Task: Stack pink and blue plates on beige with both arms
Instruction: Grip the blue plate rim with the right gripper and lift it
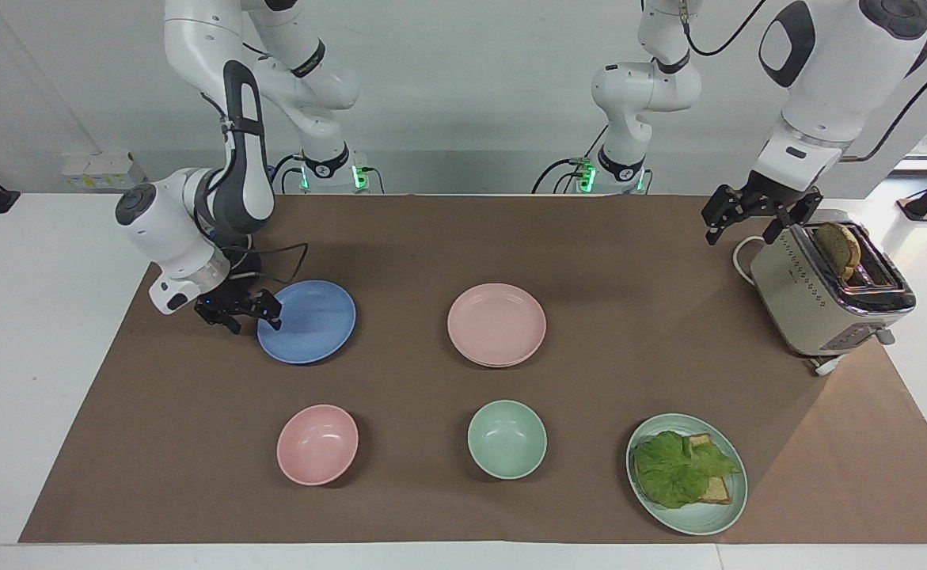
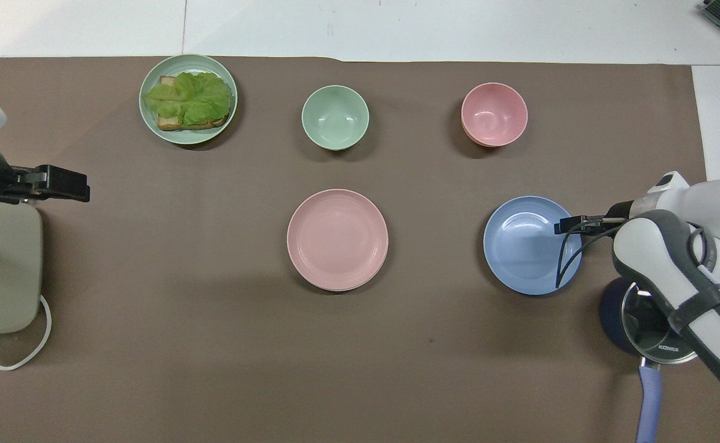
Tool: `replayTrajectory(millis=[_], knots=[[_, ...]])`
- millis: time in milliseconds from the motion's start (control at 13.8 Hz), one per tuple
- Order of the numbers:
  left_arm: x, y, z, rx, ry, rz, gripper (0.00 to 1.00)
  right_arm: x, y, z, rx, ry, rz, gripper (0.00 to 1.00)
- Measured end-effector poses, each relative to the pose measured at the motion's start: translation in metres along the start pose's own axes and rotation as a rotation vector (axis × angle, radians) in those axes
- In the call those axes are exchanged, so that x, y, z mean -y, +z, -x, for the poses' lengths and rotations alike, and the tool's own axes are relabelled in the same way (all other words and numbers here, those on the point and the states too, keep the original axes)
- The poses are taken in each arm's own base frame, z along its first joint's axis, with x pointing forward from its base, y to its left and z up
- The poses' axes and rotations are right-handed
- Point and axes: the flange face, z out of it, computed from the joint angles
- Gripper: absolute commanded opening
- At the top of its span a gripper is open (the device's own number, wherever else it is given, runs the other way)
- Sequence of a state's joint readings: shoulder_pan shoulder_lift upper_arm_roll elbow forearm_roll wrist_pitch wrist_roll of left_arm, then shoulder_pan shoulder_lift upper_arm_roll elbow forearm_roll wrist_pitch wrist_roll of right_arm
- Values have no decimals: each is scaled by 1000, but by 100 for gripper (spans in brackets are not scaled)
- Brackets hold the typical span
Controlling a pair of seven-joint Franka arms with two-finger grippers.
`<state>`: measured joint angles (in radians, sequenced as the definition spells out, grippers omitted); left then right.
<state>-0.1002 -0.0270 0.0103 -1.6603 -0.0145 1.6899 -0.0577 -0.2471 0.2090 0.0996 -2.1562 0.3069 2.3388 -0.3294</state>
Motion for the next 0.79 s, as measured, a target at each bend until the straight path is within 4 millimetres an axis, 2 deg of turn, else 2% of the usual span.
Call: replayTrajectory(millis=[72,144,217,794], knots=[[0,0,0,1,0,0,100,-1,2,2,5,1,-1,32],[0,0,0,1,0,0,100,-3,3,3,8,4,-1,7],[0,0,0,1,0,0,100,-5,3,4,9,8,-1,0],[0,0,0,2,0,0,100,-3,1,4,-7,42,-37,0]])
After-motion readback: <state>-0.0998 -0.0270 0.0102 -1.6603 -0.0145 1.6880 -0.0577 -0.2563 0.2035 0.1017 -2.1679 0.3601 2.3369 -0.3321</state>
